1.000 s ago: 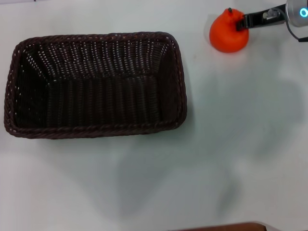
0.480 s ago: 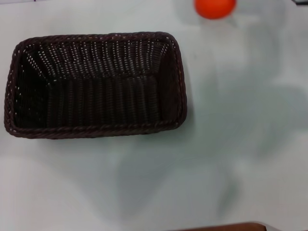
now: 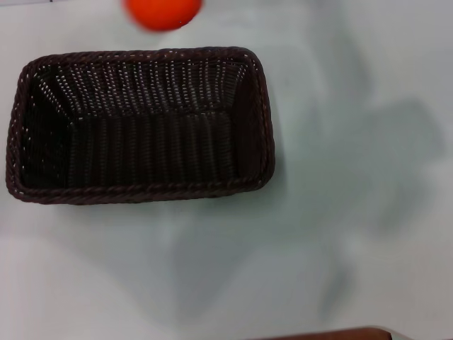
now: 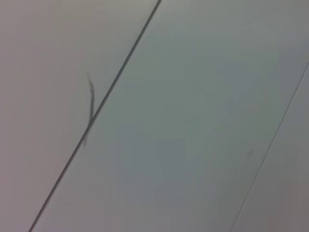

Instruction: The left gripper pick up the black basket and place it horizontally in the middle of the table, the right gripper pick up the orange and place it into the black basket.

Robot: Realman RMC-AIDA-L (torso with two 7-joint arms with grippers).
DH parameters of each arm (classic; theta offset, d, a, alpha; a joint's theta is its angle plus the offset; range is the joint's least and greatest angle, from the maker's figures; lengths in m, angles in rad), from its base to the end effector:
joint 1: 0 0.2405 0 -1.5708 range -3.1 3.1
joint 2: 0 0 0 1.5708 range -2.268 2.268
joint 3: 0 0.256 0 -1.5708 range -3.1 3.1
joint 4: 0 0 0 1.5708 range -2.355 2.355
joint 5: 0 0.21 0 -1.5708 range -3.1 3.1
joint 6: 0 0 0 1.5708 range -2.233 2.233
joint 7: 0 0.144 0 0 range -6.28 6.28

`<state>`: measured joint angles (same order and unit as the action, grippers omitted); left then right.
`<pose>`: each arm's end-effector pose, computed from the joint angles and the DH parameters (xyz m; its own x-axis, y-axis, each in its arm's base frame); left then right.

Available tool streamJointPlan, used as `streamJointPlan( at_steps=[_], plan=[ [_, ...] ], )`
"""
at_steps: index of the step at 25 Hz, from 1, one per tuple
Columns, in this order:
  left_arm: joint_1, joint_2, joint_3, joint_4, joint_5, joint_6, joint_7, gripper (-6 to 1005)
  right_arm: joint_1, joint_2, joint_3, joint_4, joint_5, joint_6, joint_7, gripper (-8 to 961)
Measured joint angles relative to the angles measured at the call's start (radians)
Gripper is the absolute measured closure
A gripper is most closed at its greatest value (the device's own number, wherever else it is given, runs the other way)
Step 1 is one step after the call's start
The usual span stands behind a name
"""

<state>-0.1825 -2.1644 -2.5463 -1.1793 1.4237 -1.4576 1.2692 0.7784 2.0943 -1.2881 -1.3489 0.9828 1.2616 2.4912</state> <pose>-0.2751 0.2938 0.1431 0.3135 0.1564 0.9366 0.8258 -0.5319 -0.1876 0.0440 0.3994 0.0083 -0.8592 0.3922 0.3286 0.4823 0.8352 0.2643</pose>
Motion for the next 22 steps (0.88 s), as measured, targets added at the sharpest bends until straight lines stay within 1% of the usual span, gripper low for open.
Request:
streamJointPlan(
  at_steps=[2,5,8,15,16,17,19,22],
  plan=[
    [0.0,0.0,0.0,0.002,-0.001,0.0,0.008,94,0.026,0.002,-0.064,0.005,0.02,0.004,0.0,885],
    [0.003,0.0,0.0,0.007,-0.002,0.003,0.021,94,0.045,0.005,-0.131,0.017,0.024,-0.003,0.001,862],
    [0.005,0.0,-0.002,0.014,-0.003,0.005,0.023,94,0.04,0.004,-0.144,0.027,0.031,-0.019,0.005,839],
    [0.008,0.0,-0.02,0.045,-0.011,0.0,0.052,95,-0.018,-0.002,-0.12,0.023,0.057,-0.038,-0.008,785],
    [0.007,0.0,-0.029,0.055,-0.012,0.001,0.063,95,-0.055,-0.002,-0.083,0.005,0.059,-0.052,-0.024,747],
    [0.005,0.0,-0.039,0.066,-0.014,0.001,0.079,95,-0.055,-0.002,-0.083,0.005,0.059,-0.052,-0.024,710],
    [0.002,0.0,-0.063,0.095,-0.023,0.002,0.118,95,-0.103,-0.003,-0.042,-0.014,0.067,-0.086,-0.045,634],
    [0.001,0.0,-0.109,0.156,-0.046,0.003,0.199,95,-0.228,-0.001,0.029,-0.041,0.132,-0.182,-0.132,510]
  ],
)
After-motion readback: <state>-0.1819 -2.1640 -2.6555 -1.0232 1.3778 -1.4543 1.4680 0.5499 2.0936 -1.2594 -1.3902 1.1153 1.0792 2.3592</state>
